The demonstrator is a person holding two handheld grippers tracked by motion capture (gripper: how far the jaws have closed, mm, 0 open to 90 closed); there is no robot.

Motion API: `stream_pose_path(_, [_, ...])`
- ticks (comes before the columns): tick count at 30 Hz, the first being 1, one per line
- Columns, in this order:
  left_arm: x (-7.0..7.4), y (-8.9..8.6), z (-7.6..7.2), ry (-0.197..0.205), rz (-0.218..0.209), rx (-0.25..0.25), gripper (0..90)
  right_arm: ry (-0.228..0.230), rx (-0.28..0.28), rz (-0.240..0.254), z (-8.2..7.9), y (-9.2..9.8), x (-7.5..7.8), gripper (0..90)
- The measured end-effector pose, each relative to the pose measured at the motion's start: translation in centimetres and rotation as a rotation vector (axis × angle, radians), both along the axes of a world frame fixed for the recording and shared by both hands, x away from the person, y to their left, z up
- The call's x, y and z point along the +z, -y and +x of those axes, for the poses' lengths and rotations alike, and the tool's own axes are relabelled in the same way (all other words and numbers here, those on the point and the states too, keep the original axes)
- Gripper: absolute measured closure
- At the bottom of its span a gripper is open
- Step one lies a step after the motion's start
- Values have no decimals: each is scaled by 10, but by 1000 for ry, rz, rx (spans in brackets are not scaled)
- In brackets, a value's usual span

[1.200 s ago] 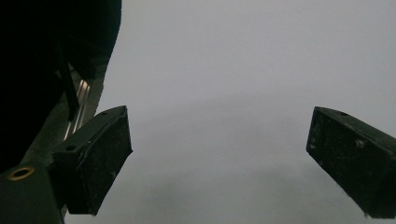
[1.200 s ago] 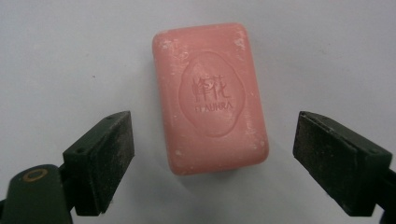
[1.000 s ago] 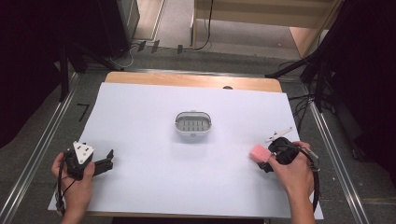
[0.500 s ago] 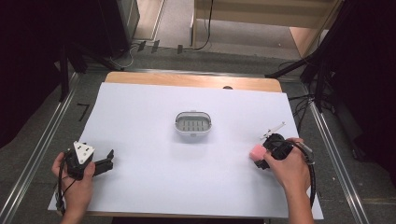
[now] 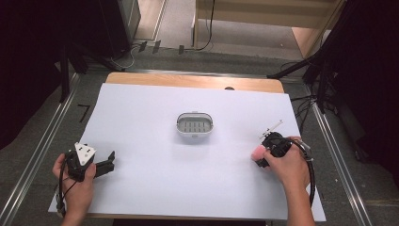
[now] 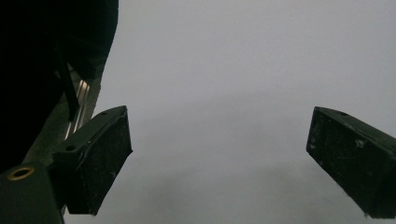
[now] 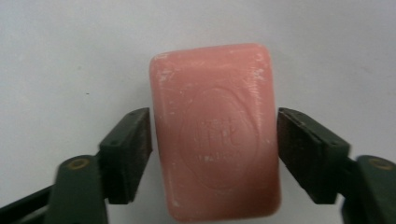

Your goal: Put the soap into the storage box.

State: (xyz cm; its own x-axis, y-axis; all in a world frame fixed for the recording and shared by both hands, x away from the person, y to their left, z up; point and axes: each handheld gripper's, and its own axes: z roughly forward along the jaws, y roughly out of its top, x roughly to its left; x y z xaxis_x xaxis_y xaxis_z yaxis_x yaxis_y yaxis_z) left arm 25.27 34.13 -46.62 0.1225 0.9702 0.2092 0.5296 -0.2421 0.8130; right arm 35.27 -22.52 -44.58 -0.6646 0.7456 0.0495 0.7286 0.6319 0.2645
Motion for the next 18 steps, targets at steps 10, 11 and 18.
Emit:
stream_pose_path(10, [0,0,0,-3,1,-2,71,-21,17,-7,4,-1,-4,379])
stream_pose_path(11, [0,0,0,-3,1,-2,72,-21,17,-7,4,-1,-4,379])
stream_pose_path(18, [0,2,1,-8,15,-4,71,9,55,10,5,-5,0,383])
